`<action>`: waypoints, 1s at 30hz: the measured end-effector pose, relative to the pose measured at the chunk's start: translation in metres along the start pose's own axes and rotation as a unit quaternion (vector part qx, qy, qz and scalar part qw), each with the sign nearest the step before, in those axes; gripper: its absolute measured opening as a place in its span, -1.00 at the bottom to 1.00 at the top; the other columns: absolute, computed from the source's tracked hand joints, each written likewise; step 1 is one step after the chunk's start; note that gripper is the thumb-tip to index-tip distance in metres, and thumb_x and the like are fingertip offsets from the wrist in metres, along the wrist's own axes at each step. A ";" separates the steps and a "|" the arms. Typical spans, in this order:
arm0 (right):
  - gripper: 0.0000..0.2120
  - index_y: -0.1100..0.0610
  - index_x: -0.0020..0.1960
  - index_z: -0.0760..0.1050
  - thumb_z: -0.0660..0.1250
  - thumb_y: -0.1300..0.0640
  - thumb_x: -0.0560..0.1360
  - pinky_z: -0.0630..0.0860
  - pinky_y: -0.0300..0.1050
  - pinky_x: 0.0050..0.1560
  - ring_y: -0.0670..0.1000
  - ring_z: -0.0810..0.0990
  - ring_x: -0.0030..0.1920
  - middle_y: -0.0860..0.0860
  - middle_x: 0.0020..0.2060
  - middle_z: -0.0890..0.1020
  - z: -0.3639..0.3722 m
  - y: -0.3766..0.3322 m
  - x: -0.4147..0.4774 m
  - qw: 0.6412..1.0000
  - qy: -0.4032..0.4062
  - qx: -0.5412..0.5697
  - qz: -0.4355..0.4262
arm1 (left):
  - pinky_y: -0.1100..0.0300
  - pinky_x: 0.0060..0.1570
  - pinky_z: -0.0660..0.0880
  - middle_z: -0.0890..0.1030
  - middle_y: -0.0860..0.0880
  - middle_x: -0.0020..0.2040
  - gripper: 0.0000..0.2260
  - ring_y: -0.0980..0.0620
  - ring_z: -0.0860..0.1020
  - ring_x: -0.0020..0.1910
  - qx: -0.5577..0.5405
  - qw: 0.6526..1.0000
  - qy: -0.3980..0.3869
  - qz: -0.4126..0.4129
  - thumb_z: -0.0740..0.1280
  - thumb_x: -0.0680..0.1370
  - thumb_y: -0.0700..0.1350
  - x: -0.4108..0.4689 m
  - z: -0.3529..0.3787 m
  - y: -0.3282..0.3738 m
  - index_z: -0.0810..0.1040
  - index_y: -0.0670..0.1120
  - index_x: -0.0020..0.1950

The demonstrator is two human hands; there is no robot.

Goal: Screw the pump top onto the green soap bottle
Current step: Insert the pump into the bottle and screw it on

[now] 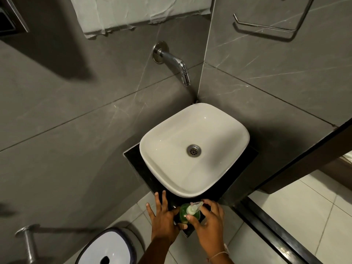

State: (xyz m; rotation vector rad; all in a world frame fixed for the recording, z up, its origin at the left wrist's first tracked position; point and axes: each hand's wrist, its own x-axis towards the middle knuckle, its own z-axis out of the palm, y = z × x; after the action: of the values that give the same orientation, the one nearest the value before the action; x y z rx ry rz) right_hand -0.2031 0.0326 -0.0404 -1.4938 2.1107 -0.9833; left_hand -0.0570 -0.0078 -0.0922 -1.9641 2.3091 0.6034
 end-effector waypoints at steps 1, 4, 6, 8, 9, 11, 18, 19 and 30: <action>-0.63 0.08 -0.13 0.63 0.62 -0.03 0.14 0.46 0.24 0.17 0.14 0.40 0.19 -0.09 0.08 0.53 0.000 -0.001 0.002 1.000 0.001 0.002 0.019 | -0.32 0.31 -0.50 -0.29 -0.08 0.57 -0.52 -0.17 -0.51 0.44 0.003 1.000 0.000 0.001 0.42 0.33 0.29 0.000 0.000 0.000 0.48 0.24 0.22; -0.58 0.06 -0.26 0.50 0.60 -0.11 0.07 0.48 0.22 0.06 0.12 0.42 0.07 0.01 -0.05 0.55 0.002 -0.012 0.005 0.998 0.000 -0.010 0.056 | -0.29 0.29 -0.54 -0.27 -0.08 0.58 -0.56 -0.16 -0.52 0.44 0.004 1.000 -0.001 -0.004 0.43 0.33 0.28 -0.001 -0.001 0.001 0.51 0.22 0.17; -0.55 0.01 -0.24 0.45 0.54 -0.20 0.07 0.46 0.19 0.06 0.10 0.41 0.04 -0.01 -0.09 0.53 0.003 -0.016 0.005 0.998 0.006 -0.003 0.057 | -0.32 0.33 -0.48 -0.26 -0.08 0.58 -0.59 -0.16 -0.52 0.44 0.005 1.000 -0.001 -0.008 0.43 0.33 0.25 -0.001 -0.001 0.001 0.52 0.22 0.13; -0.52 -0.08 -0.10 0.52 0.47 -0.29 0.09 0.42 0.11 0.15 0.05 0.39 0.11 -0.07 -0.03 0.53 0.002 -0.014 0.002 0.999 0.006 0.014 0.039 | -0.35 0.37 -0.42 -0.26 -0.08 0.58 -0.61 -0.16 -0.52 0.43 0.002 1.000 -0.001 -0.008 0.43 0.34 0.23 -0.001 -0.001 0.002 0.52 0.23 0.13; -0.51 -0.15 -0.01 0.55 0.46 -0.29 0.11 0.39 0.08 0.20 0.02 0.37 0.16 -0.12 0.03 0.51 0.002 -0.012 0.002 0.999 0.000 0.025 0.027 | -0.35 0.37 -0.42 -0.26 -0.08 0.58 -0.60 -0.16 -0.53 0.43 0.002 1.000 0.000 -0.006 0.43 0.34 0.23 -0.001 -0.002 0.001 0.51 0.23 0.14; -0.56 -0.21 0.05 0.58 0.51 -0.17 0.18 0.38 0.09 0.27 0.02 0.33 0.24 -0.20 0.08 0.49 0.001 -0.008 0.001 0.999 -0.010 0.041 0.010 | -0.33 0.35 -0.45 -0.28 -0.08 0.57 -0.56 -0.16 -0.53 0.43 0.009 1.000 0.000 -0.001 0.42 0.35 0.26 -0.001 -0.003 0.002 0.49 0.24 0.20; -0.52 0.01 -0.21 0.50 0.58 -0.22 0.03 0.42 0.20 0.14 0.14 0.45 0.11 -0.02 -0.06 0.57 0.003 -0.020 0.006 0.999 0.002 -0.007 0.050 | -0.32 0.42 -0.35 -0.25 -0.08 0.59 -0.67 -0.16 -0.47 0.46 -0.007 1.000 0.001 0.005 0.43 0.36 0.21 -0.004 -0.007 0.003 0.56 0.16 0.07; -0.54 -0.04 -0.15 0.53 0.54 -0.23 0.06 0.39 0.21 0.19 0.13 0.43 0.16 -0.05 -0.02 0.56 0.003 -0.019 0.005 0.999 -0.003 -0.003 0.035 | -0.32 0.42 -0.35 -0.26 -0.08 0.58 -0.65 -0.16 -0.48 0.46 -0.005 1.000 0.000 0.005 0.42 0.36 0.22 -0.003 -0.007 0.003 0.55 0.18 0.11; -0.50 -0.04 -0.18 0.50 0.53 -0.28 0.03 0.31 0.32 0.26 0.13 0.40 0.26 -0.06 0.01 0.56 -0.004 -0.018 0.011 0.998 -0.037 -0.029 0.030 | -0.28 0.42 -0.39 -0.29 -0.08 0.57 -0.51 -0.15 -0.50 0.45 0.004 1.000 0.004 0.011 0.38 0.36 0.31 -0.004 -0.006 0.003 0.47 0.23 0.26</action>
State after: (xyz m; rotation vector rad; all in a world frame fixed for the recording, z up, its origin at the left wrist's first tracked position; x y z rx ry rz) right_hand -0.1978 0.0206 -0.0234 -1.4620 2.1351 -0.8397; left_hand -0.0580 -0.0056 -0.0849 -1.9439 2.3360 0.5900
